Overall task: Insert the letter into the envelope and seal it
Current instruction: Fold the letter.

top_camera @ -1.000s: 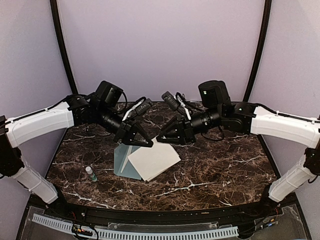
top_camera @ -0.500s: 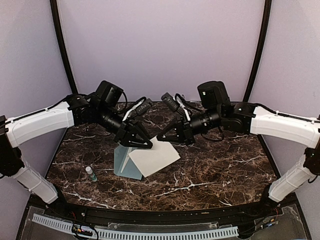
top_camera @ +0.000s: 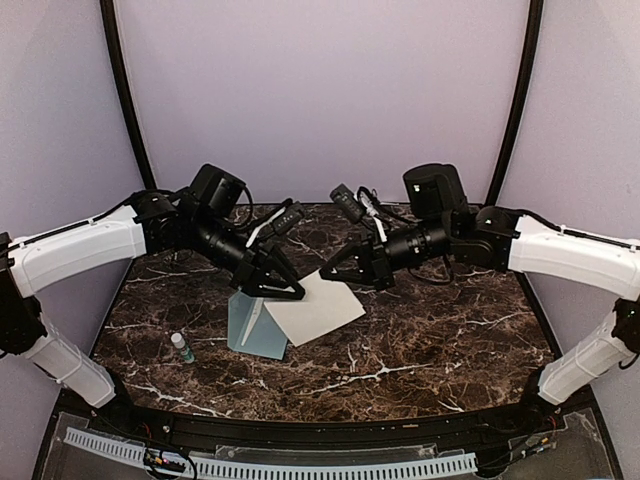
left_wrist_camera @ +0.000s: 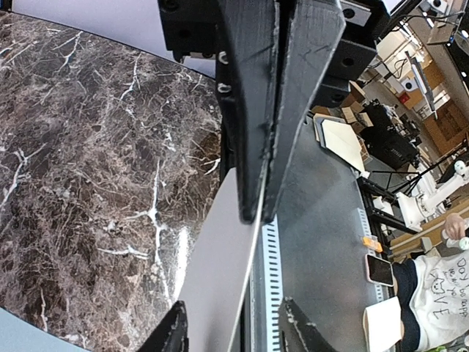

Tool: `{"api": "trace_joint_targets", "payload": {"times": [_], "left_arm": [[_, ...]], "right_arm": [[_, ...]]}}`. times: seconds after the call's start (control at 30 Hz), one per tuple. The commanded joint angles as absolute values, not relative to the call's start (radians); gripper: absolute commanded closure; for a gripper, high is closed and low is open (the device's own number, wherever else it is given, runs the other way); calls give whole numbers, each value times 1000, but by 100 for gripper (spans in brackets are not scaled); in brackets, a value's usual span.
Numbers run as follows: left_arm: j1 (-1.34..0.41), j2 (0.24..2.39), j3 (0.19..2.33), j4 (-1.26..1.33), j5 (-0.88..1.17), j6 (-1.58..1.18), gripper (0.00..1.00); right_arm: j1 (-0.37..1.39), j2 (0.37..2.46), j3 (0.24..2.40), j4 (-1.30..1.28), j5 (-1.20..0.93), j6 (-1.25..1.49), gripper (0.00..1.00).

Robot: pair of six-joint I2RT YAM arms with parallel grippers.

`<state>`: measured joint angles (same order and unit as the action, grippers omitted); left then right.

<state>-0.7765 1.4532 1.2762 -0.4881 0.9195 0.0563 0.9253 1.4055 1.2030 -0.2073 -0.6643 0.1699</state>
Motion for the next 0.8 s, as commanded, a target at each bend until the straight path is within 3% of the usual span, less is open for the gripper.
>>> {"api": "trace_joint_targets", "payload": {"times": [0.0,0.23,0.33,0.43,0.53,0.6,0.67,0.77], "left_arm": [[-775,1393,1255,-525,859,74,60],[-772,1361,1219,-519,840,81,99],[-773,1357,1205,-513,854,80,100],[-773,1359,1205,-531,844,79,69],[-772,1352,1199,-538,830,78,65],[-772,1341,1189,-538,823,79,68],[-770,1336,1180,-534,823,79,94],[-768,1332,1170,-530,833,78,100]], "right_arm": [[917,1364,1188,-184,-644,181,100],[912,1348,1172,-187,-635,186,100],[908,1341,1167,-193,-627,186,100],[907,1333,1164,-197,-623,189,100],[906,1324,1161,-202,-613,189,100],[904,1318,1161,-204,-608,189,100],[903,1316,1158,-205,-607,189,100],[901,1313,1155,-208,-604,189,100]]}}
